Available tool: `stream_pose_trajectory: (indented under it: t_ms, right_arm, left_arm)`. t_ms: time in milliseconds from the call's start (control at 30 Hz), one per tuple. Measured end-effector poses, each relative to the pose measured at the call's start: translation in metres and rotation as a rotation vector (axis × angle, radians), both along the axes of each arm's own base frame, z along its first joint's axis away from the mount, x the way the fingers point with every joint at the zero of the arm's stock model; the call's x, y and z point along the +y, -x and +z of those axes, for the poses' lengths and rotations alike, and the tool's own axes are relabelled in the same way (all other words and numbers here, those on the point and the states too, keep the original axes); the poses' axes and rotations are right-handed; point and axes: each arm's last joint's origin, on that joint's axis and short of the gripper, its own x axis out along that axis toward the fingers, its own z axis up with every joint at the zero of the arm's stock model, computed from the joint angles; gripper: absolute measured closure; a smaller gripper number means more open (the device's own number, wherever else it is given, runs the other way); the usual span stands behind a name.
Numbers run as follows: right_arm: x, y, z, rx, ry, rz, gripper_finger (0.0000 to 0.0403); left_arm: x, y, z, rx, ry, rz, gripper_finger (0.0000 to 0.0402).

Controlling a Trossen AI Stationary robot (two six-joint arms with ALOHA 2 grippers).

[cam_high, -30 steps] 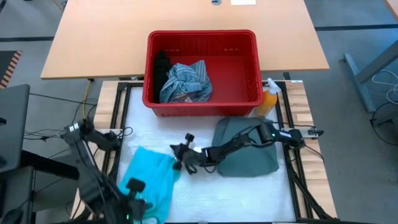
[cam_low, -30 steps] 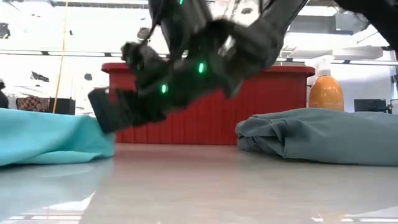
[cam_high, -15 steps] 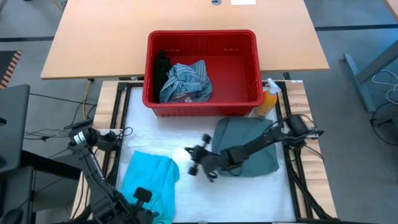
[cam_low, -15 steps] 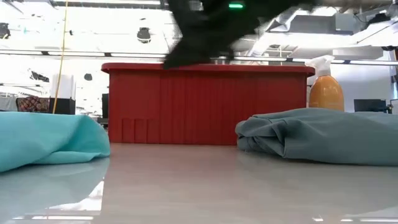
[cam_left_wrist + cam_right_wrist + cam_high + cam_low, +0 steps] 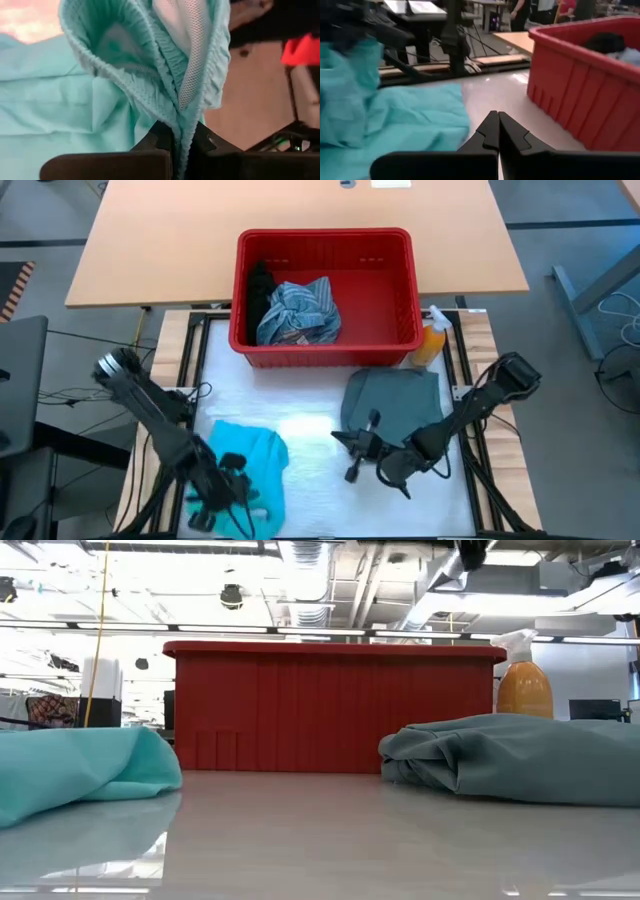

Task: Fold Laundry from Bin
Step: Fold the sky blue shorts

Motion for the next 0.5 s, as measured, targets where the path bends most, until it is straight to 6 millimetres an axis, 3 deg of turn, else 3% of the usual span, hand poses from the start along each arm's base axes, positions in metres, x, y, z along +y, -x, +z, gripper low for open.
stream_pose_trajectory:
  t_ms: [133, 267, 500]
  right_arm:
    - [0.001, -0.01, 0.019, -0.041, -0.029, 0.076, 0.0384]
    - [0.002, -0.03, 0.023, -0.026, -0.005, 0.192, 0.0384]
    - [0.014, -0.105, 0.001, -0.137, -0.041, 0.394, 0.0384]
  left_arm:
    - [0.041, 0.016, -0.02, -0.001, 0.006, 0.083, 0.0401]
    - [0.078, 0.026, -0.045, -0.009, 0.04, 0.131, 0.0401]
    - [0.126, 0.029, -0.077, 0.022, 0.095, 0.145, 0.0401]
